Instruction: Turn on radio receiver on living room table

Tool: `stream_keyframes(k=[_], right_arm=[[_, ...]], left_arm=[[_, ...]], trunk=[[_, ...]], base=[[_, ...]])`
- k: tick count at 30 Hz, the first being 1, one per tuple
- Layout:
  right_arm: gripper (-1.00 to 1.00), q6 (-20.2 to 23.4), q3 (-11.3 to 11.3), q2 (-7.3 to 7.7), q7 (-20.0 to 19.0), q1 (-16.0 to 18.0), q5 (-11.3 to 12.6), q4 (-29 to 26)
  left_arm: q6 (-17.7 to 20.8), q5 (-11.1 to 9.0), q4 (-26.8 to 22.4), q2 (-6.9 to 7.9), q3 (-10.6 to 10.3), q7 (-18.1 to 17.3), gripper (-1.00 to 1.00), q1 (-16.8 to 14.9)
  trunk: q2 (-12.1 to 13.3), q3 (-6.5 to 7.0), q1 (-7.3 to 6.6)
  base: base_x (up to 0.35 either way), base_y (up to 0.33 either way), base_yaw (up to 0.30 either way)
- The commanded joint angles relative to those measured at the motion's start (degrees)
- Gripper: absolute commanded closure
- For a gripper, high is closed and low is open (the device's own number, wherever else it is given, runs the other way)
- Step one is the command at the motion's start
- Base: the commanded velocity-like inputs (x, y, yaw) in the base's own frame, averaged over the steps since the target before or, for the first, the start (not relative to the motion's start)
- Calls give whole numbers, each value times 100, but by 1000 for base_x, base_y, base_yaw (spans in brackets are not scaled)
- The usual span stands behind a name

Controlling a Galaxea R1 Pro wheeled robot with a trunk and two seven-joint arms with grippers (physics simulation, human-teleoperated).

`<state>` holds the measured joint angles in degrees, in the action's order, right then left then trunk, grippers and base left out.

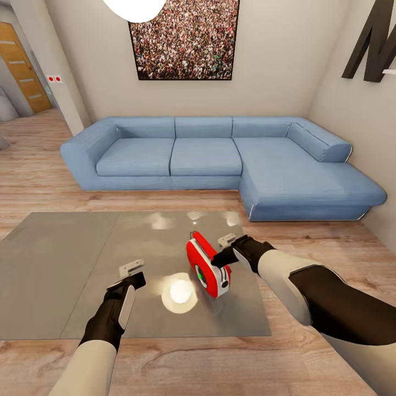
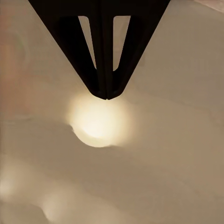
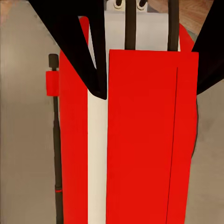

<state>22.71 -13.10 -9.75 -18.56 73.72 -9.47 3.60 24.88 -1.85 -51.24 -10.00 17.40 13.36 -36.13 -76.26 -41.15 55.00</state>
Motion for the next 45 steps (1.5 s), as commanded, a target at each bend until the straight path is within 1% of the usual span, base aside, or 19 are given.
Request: stream_keyframes(k=[1,13,18,45], right_arm=[[100,-4,0,0,5,2,5,-6],[100,-3,0,0,15,2,15,-3],[100,0,0,0,18,2,15,-2],[100,5,0,0,28,2,15,0]], left_arm=[[0,0,0,0,0,0,100,0],[0,0,0,0,0,0,100,0],[0,0,0,0,0,0,100,0],[4,0,12,0,-6,-9,100,1]], trunk=[[0,1,0],[0,1,0],[-201,-89,110],[-201,-89,110]], base=[[0,0,0],[0,0,0],[0,0,0],[0,0,0]])
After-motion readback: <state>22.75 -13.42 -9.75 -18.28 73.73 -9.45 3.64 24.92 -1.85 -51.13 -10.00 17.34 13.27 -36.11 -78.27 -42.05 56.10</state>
